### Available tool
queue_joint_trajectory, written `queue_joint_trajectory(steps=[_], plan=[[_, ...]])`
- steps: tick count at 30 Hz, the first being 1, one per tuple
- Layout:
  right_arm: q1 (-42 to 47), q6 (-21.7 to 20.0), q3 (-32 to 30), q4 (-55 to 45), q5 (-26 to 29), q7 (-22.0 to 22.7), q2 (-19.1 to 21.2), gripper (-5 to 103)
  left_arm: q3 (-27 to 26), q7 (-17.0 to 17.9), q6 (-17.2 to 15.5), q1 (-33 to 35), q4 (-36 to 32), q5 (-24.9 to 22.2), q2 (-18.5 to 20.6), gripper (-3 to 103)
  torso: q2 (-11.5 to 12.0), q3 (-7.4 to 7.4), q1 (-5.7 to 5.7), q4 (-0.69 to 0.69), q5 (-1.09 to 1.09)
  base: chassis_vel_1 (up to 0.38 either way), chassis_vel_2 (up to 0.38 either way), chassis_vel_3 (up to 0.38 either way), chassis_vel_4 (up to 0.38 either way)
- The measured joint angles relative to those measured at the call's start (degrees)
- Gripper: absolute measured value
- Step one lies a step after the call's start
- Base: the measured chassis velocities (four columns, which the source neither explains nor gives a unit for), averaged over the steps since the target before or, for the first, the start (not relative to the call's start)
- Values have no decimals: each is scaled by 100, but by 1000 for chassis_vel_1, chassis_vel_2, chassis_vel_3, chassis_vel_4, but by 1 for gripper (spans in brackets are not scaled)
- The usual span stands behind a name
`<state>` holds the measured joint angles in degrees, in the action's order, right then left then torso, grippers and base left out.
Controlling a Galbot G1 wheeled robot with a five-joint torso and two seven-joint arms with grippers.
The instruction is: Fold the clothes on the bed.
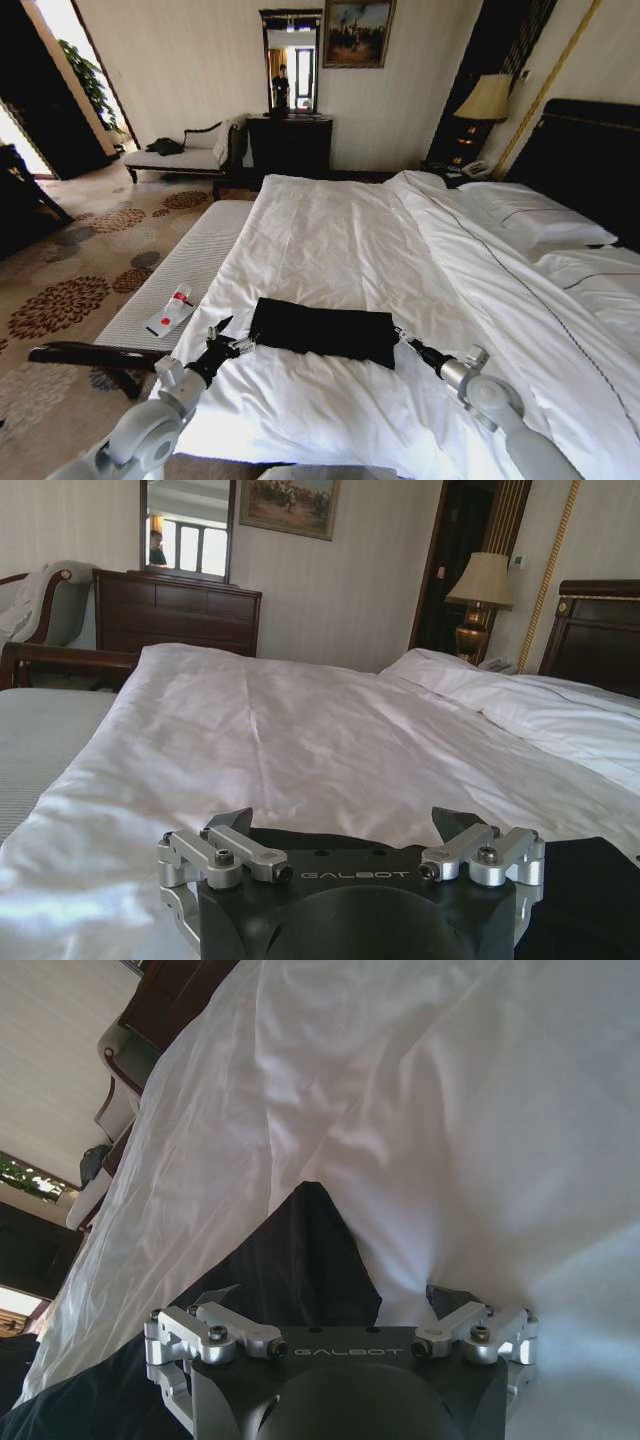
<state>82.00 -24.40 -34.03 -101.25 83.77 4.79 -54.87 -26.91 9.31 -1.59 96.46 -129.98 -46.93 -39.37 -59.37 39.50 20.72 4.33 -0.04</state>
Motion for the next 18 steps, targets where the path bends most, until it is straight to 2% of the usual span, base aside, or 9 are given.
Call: queue_joint_trajectory(steps=[2,8,10,14,15,18], plan=[[-146,3,257,38,-103,-14,-113,100,-112,74,-24,34,-78,-102,85,100,0,0,0,-1,0,0,0,0,0],[-153,3,402,-119,-190,-32,-190,100,-104,112,-50,8,-88,-119,56,100,0,0,0,0,1,0,0,0,0],[-162,2,420,-152,-194,-29,-198,103,-101,112,-52,13,-84,-112,40,100,0,0,0,0,1,0,0,0,0],[-165,-7,480,-271,-235,-27,-223,85,-102,112,-53,27,-76,-100,-16,100,0,0,0,0,0,0,0,0,0],[-163,1,496,-292,-250,-32,-234,85,-103,112,-53,27,-72,-98,-26,100,0,0,0,0,0,0,0,0,0],[-162,33,532,-307,-297,-54,-253,74,-108,112,-53,29,-69,-92,-43,100,0,0,0,0,1,0,0,0,0]])
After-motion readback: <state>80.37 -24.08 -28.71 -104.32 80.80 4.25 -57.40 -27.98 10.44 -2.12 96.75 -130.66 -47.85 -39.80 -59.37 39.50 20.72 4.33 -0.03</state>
